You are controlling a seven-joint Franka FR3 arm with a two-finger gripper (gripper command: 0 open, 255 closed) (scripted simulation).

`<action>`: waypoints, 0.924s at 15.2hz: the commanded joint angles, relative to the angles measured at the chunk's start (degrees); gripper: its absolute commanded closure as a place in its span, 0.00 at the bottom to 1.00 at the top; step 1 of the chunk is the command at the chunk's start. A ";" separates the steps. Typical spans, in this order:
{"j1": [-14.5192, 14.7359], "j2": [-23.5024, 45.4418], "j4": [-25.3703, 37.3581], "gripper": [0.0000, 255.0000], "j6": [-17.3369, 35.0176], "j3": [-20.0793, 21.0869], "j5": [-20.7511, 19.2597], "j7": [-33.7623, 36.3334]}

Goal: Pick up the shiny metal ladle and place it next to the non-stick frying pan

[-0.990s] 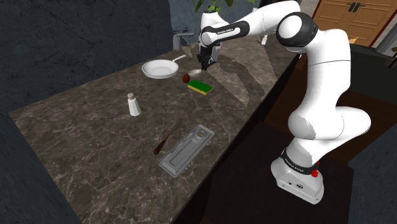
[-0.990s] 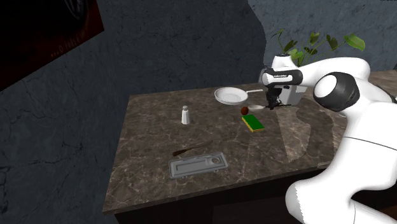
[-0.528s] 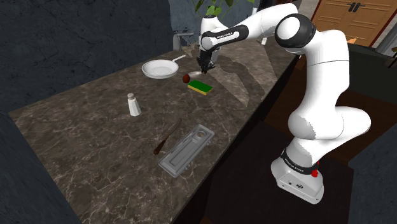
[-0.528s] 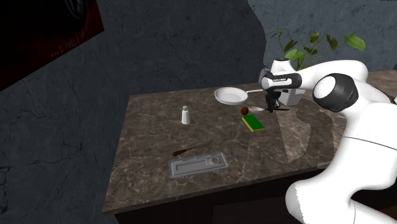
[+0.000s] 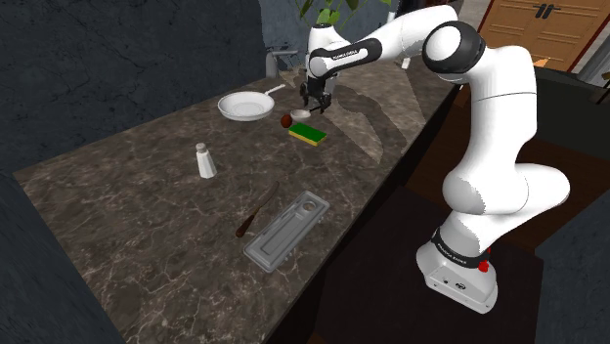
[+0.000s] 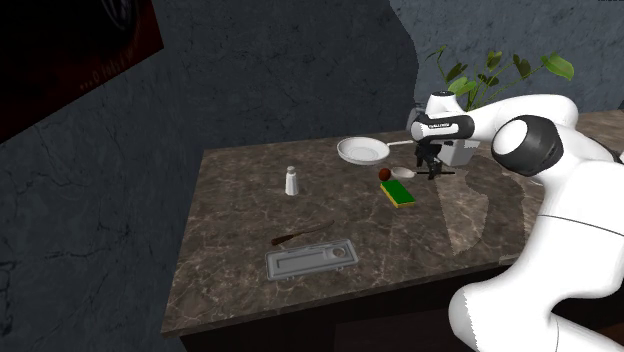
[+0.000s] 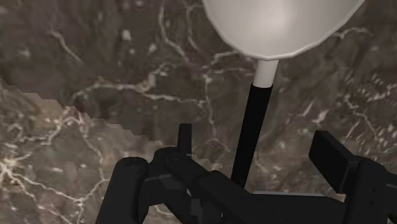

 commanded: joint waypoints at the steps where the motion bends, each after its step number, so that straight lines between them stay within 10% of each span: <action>1: 0.00 0.00 0.00 0.00 0.00 0.00 0.00 0.00; 14: -0.73 -3.73 1.22 0.00 -4.59 1.67 2.19 -1.16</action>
